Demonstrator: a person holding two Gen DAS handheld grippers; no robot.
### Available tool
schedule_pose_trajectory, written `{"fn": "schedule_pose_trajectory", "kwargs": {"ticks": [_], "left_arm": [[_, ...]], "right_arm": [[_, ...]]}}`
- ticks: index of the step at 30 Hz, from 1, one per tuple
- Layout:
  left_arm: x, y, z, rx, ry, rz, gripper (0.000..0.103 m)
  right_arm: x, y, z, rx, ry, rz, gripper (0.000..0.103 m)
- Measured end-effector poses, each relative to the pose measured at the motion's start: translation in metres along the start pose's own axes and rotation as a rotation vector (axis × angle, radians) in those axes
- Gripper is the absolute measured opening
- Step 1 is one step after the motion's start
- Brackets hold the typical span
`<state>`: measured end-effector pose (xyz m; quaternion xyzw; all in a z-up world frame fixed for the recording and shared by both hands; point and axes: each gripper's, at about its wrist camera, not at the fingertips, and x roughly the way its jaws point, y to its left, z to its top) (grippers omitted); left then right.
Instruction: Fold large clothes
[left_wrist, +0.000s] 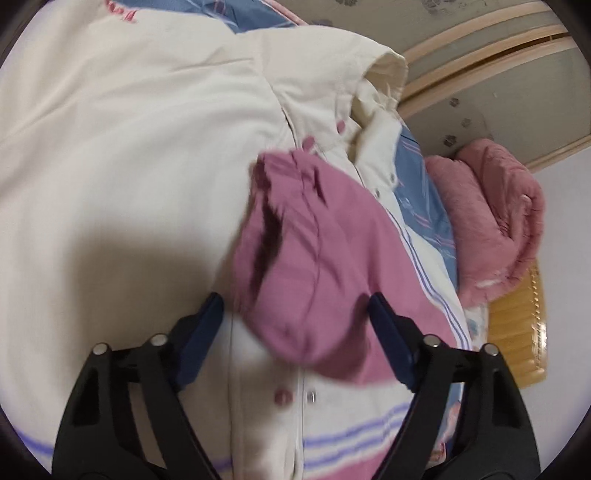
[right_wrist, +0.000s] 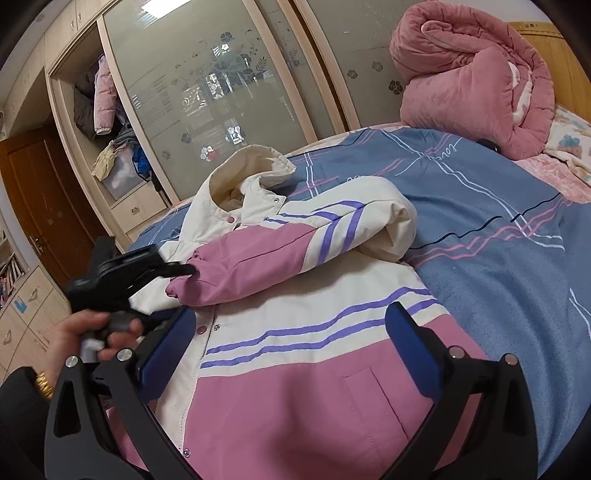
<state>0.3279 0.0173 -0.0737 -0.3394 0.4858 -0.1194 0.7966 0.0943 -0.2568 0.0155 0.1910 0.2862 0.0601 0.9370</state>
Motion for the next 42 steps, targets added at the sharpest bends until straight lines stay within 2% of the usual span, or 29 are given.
{"fn": "schedule_pose_trajectory", "kwargs": {"ticks": [2, 3, 4, 5, 7, 9, 15, 18, 21, 24, 26, 27, 28, 29, 30, 33, 36, 40, 42], "left_arm": [[0.006, -0.004, 0.008, 0.003, -0.007, 0.024, 0.075], [0.009, -0.007, 0.012, 0.019, -0.015, 0.059, 0.058], [0.012, -0.010, 0.016, 0.039, -0.027, 0.126, 0.038], [0.012, -0.010, 0.019, 0.049, -0.037, 0.159, 0.034], [0.006, -0.012, 0.024, 0.065, -0.064, 0.129, 0.027], [-0.005, -0.019, 0.027, 0.133, -0.095, 0.121, 0.023], [-0.063, -0.036, 0.034, 0.309, -0.254, 0.241, 0.022], [-0.091, -0.024, 0.042, 0.335, -0.312, 0.287, 0.022], [-0.112, 0.002, 0.049, 0.331, -0.331, 0.329, 0.022], [-0.112, 0.027, 0.050, 0.337, -0.294, 0.363, 0.025], [-0.101, 0.041, 0.044, 0.348, -0.260, 0.379, 0.031], [-0.093, 0.046, 0.039, 0.358, -0.249, 0.422, 0.044], [-0.088, 0.051, 0.035, 0.359, -0.249, 0.462, 0.078], [-0.085, 0.055, 0.033, 0.356, -0.251, 0.481, 0.098], [-0.082, 0.059, 0.030, 0.357, -0.264, 0.502, 0.101], [-0.077, 0.054, 0.024, 0.401, -0.292, 0.580, 0.101], [-0.091, 0.053, 0.023, 0.381, -0.320, 0.596, 0.101], [-0.148, 0.039, -0.004, 0.379, -0.497, 0.622, 0.101], [-0.182, 0.024, -0.036, 0.404, -0.553, 0.618, 0.101]], "right_arm": [[0.001, 0.001, 0.001, -0.002, 0.001, 0.001, 0.102], [0.002, 0.002, 0.001, -0.004, 0.000, 0.000, 0.102], [0.003, 0.002, 0.002, -0.003, -0.001, 0.001, 0.102], [0.003, 0.002, 0.003, 0.000, 0.000, 0.002, 0.102], [0.005, 0.002, 0.003, 0.003, 0.003, 0.003, 0.102], [0.007, 0.003, 0.002, 0.001, 0.005, 0.000, 0.102], [0.013, 0.008, -0.003, -0.007, 0.025, 0.006, 0.102], [0.016, 0.015, -0.006, -0.025, 0.034, 0.014, 0.102], [0.019, 0.020, -0.010, -0.036, 0.050, 0.025, 0.102], [0.023, 0.026, -0.013, -0.051, 0.068, 0.035, 0.102], [0.025, 0.030, -0.014, -0.060, 0.075, 0.039, 0.102], [0.026, 0.031, -0.014, -0.063, 0.078, 0.041, 0.102], [0.027, 0.032, -0.015, -0.065, 0.082, 0.045, 0.102], [0.028, 0.033, -0.015, -0.070, 0.085, 0.047, 0.102], [0.028, 0.034, -0.015, -0.073, 0.086, 0.048, 0.102], [0.029, 0.037, -0.015, -0.080, 0.086, 0.052, 0.102], [0.028, 0.039, -0.016, -0.087, 0.085, 0.054, 0.102], [0.027, 0.039, -0.014, -0.096, 0.069, 0.052, 0.102], [0.025, 0.041, -0.014, -0.112, 0.061, 0.044, 0.102]]}}
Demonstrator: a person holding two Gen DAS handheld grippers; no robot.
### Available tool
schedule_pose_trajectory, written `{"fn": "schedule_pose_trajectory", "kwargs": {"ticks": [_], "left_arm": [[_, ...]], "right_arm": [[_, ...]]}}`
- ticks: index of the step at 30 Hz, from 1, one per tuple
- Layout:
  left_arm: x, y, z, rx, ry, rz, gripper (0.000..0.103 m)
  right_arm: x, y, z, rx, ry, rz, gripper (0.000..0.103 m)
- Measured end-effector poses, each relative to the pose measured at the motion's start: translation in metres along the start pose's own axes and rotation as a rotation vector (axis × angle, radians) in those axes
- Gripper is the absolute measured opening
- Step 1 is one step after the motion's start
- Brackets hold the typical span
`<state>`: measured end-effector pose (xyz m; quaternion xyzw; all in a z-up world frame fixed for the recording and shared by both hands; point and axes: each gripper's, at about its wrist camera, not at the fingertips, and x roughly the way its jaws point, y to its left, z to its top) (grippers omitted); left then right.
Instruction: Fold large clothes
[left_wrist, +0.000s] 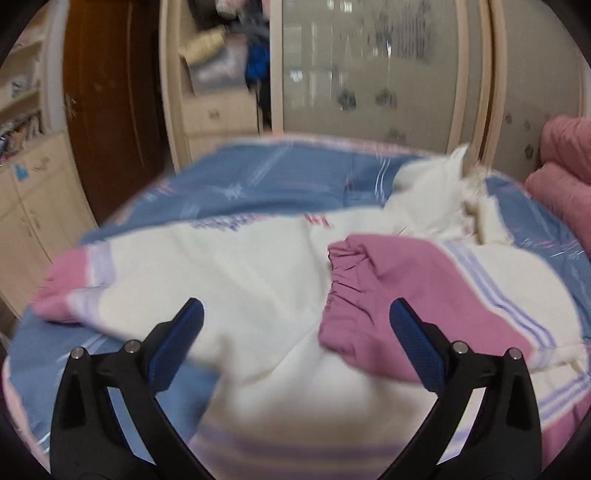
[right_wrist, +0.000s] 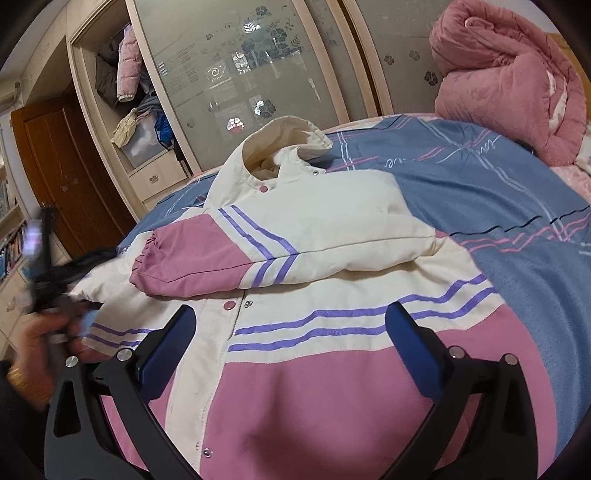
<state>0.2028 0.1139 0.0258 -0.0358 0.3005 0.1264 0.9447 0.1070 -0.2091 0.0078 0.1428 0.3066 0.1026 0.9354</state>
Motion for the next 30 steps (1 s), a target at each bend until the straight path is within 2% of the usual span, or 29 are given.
{"fn": "schedule_pose_trajectory", "kwargs": {"ticks": [4, 8, 11, 13, 15, 18, 21, 25, 30], "left_arm": [[-0.083, -0.012, -0.031, 0.086, -0.066, -0.006, 0.101], [-0.121, -0.023, -0.067, 0.100, -0.092, -0.027, 0.101], [-0.116, -0.035, -0.082, 0.113, -0.030, -0.079, 0.101], [-0.112, -0.042, -0.087, 0.141, 0.011, -0.080, 0.101], [-0.113, -0.038, -0.087, 0.134, 0.002, -0.067, 0.101], [-0.109, -0.026, -0.084, 0.055, 0.019, -0.119, 0.101], [-0.108, -0.027, -0.083, 0.069, -0.015, -0.103, 0.101], [-0.106, -0.025, -0.084, 0.066, 0.005, -0.132, 0.101], [-0.109, -0.022, -0.082, 0.078, -0.009, -0.127, 0.101]], "right_arm": [[-0.006, 0.006, -0.002, -0.039, -0.011, -0.005, 0.102], [-0.019, 0.010, -0.006, -0.072, -0.023, -0.007, 0.102], [-0.040, 0.017, -0.014, -0.114, -0.047, -0.005, 0.102], [-0.056, 0.022, -0.021, -0.151, -0.080, -0.010, 0.102], [-0.066, 0.024, -0.024, -0.171, -0.109, -0.023, 0.102], [-0.068, 0.022, -0.027, -0.176, -0.112, -0.049, 0.102], [-0.066, 0.016, -0.031, -0.162, -0.101, -0.071, 0.102], [-0.062, 0.016, -0.034, -0.172, -0.095, -0.093, 0.102], [-0.057, 0.019, -0.037, -0.185, -0.082, -0.100, 0.102]]}}
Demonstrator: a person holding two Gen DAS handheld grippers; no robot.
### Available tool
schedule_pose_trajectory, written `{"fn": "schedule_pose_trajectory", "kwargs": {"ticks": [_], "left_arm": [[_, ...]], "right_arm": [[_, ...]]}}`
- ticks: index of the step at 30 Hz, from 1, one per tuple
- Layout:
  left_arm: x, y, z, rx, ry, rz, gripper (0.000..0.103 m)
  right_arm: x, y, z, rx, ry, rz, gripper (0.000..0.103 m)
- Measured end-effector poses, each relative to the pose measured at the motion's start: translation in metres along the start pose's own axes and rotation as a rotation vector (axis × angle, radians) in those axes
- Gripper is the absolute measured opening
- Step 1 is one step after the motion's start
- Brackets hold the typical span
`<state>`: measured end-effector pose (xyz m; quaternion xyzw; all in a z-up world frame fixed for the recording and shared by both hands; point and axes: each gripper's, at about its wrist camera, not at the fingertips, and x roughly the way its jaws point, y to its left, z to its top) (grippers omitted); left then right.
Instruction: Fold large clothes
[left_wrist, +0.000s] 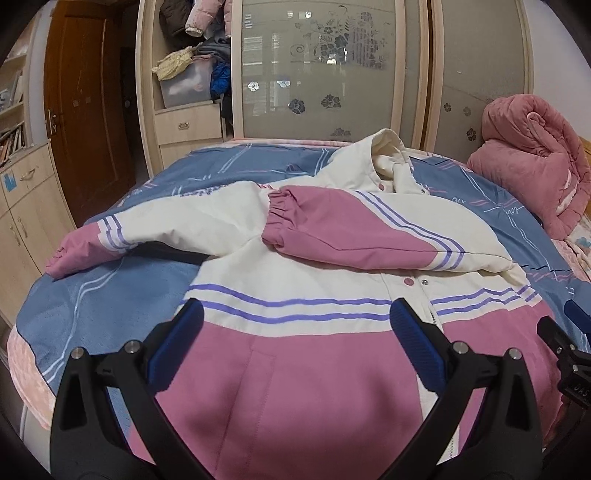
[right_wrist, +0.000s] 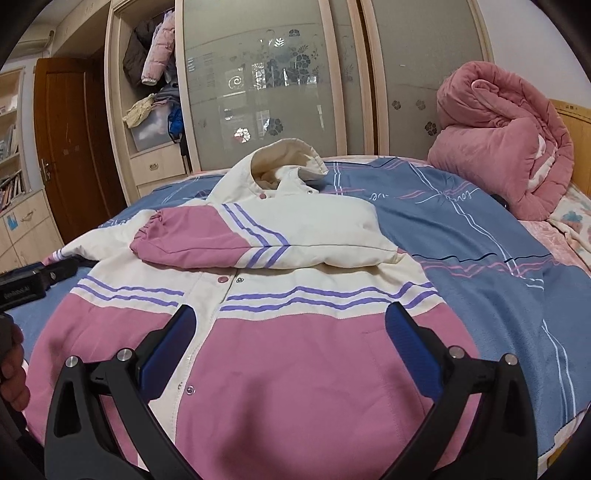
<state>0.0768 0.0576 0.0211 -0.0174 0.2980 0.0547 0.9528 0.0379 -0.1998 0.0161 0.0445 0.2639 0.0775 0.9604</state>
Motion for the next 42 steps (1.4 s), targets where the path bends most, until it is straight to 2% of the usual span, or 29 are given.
{"fn": "schedule_pose_trajectory", "kwargs": {"ticks": [15, 18, 21, 25, 28, 31, 36, 38, 42], "left_arm": [[0.004, -0.002, -0.004, 0.023, 0.017, -0.035, 0.101], [0.006, 0.003, -0.003, 0.001, 0.026, -0.053, 0.101], [0.006, 0.021, 0.003, -0.069, 0.021, -0.099, 0.101], [0.007, 0.092, 0.020, -0.310, -0.020, -0.239, 0.101], [0.016, 0.161, 0.024, -0.511, -0.052, -0.303, 0.101], [0.024, 0.233, 0.014, -0.710, -0.102, -0.305, 0.101], [0.030, 0.328, -0.008, -0.883, -0.181, -0.219, 0.101], [0.037, 0.357, -0.020, -0.962, -0.185, -0.228, 0.101], [0.066, 0.414, -0.054, -1.183, -0.188, -0.296, 0.100]], "right_arm": [[0.002, -0.003, 0.001, 0.007, -0.012, -0.028, 0.102], [0.005, -0.002, 0.000, 0.005, -0.002, -0.029, 0.102], [0.008, -0.003, 0.000, 0.008, 0.006, -0.023, 0.102], [0.012, -0.002, 0.000, 0.015, 0.015, -0.013, 0.102], [0.015, 0.001, -0.002, 0.010, 0.027, -0.003, 0.102], [0.018, 0.002, -0.004, 0.007, 0.037, 0.005, 0.102], [0.019, 0.000, -0.004, 0.023, 0.044, 0.008, 0.102], [0.020, -0.002, -0.004, 0.034, 0.048, 0.012, 0.102], [0.024, 0.000, -0.006, 0.036, 0.057, 0.012, 0.102]]}}
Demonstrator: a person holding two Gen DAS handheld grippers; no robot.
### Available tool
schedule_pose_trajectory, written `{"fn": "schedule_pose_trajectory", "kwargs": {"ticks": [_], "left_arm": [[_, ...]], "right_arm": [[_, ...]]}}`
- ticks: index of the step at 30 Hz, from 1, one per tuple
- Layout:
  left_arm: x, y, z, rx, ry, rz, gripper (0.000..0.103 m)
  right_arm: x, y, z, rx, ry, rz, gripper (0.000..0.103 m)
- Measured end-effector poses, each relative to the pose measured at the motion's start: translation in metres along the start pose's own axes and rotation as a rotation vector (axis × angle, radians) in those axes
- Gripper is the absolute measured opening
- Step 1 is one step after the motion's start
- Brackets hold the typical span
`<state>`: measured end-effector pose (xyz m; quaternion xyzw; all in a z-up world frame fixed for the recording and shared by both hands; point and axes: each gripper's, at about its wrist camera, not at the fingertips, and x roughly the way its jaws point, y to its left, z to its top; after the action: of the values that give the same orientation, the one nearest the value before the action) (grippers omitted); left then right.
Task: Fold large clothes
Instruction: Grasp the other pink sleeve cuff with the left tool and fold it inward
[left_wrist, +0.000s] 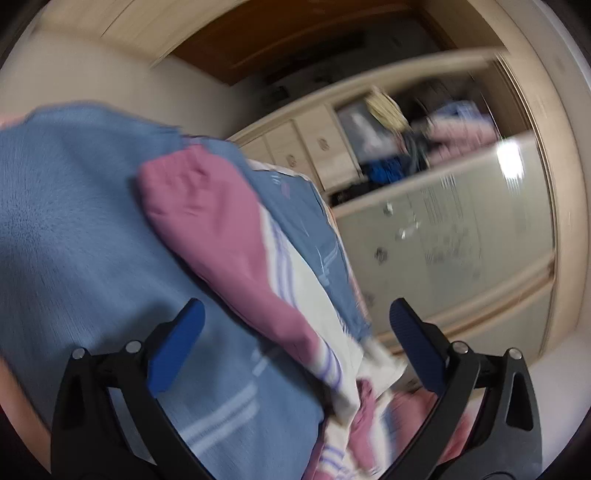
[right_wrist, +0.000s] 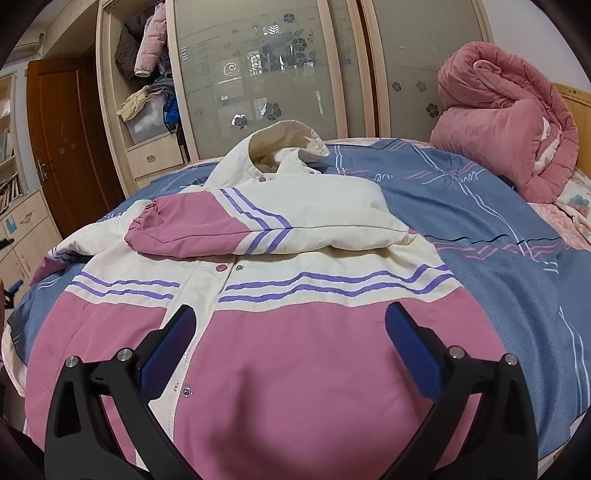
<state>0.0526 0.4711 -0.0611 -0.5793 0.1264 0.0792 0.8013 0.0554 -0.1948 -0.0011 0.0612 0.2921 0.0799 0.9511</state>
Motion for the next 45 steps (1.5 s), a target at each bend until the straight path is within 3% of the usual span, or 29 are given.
{"fn": "schedule_pose_trajectory", "kwargs": {"ticks": [4, 10, 17, 19, 21, 23, 26, 29, 32, 34, 36, 37, 38, 39, 40, 42, 43, 45], "left_arm": [[0.010, 0.023, 0.018, -0.041, -0.003, 0.026, 0.091], [0.039, 0.023, 0.029, -0.012, 0.031, 0.100, 0.090], [0.064, 0.023, 0.048, 0.032, 0.006, 0.179, 0.087], [0.074, 0.020, 0.051, 0.063, 0.020, 0.223, 0.050], [0.079, 0.020, 0.054, 0.057, 0.012, 0.271, 0.026], [0.075, 0.016, 0.054, 0.072, -0.023, 0.310, 0.022], [0.062, -0.011, 0.047, 0.167, -0.097, 0.437, 0.021], [0.045, -0.046, 0.042, 0.235, -0.185, 0.469, 0.021], [0.032, -0.102, 0.021, 0.474, -0.279, 0.458, 0.021], [0.035, -0.153, -0.010, 0.679, -0.283, 0.419, 0.019], [0.040, -0.193, -0.050, 0.870, -0.275, 0.393, 0.019], [0.050, -0.220, -0.089, 1.038, -0.252, 0.391, 0.034], [0.060, -0.231, -0.111, 1.124, -0.228, 0.388, 0.051], [0.072, -0.242, -0.150, 1.244, -0.177, 0.374, 0.096], [0.080, -0.244, -0.174, 1.300, -0.157, 0.346, 0.101], [0.096, -0.238, -0.221, 1.388, -0.085, 0.285, 0.101], [0.110, -0.228, -0.242, 1.407, 0.005, 0.270, 0.101], [0.133, -0.210, -0.269, 1.428, 0.142, 0.308, 0.101]], "right_arm": [[0.004, 0.004, -0.001, -0.006, 0.011, 0.001, 0.102], [0.010, 0.008, -0.003, -0.016, 0.022, 0.001, 0.102], [0.018, 0.013, -0.003, -0.026, 0.035, 0.009, 0.102], [0.019, 0.014, -0.003, -0.024, 0.038, 0.012, 0.102], [0.020, 0.015, -0.003, -0.027, 0.041, 0.014, 0.102], [0.021, 0.016, -0.003, -0.033, 0.044, 0.015, 0.102], [0.021, 0.014, -0.002, -0.031, 0.043, 0.017, 0.102], [0.020, 0.010, 0.000, -0.011, 0.040, 0.023, 0.102], [0.018, 0.010, 0.000, -0.011, 0.041, 0.032, 0.102], [0.018, 0.011, 0.000, -0.013, 0.040, 0.035, 0.102], [0.018, 0.011, 0.001, -0.002, 0.041, 0.043, 0.102], [0.018, 0.011, 0.001, 0.001, 0.041, 0.047, 0.102], [0.018, 0.011, 0.002, 0.002, 0.042, 0.049, 0.102], [0.018, 0.013, 0.001, 0.000, 0.043, 0.051, 0.102], [0.018, 0.014, 0.001, -0.004, 0.044, 0.052, 0.102], [0.018, 0.015, 0.000, -0.009, 0.051, 0.055, 0.102], [0.018, 0.015, 0.000, -0.009, 0.054, 0.058, 0.102], [0.015, 0.015, 0.001, -0.003, 0.053, 0.069, 0.102]]}}
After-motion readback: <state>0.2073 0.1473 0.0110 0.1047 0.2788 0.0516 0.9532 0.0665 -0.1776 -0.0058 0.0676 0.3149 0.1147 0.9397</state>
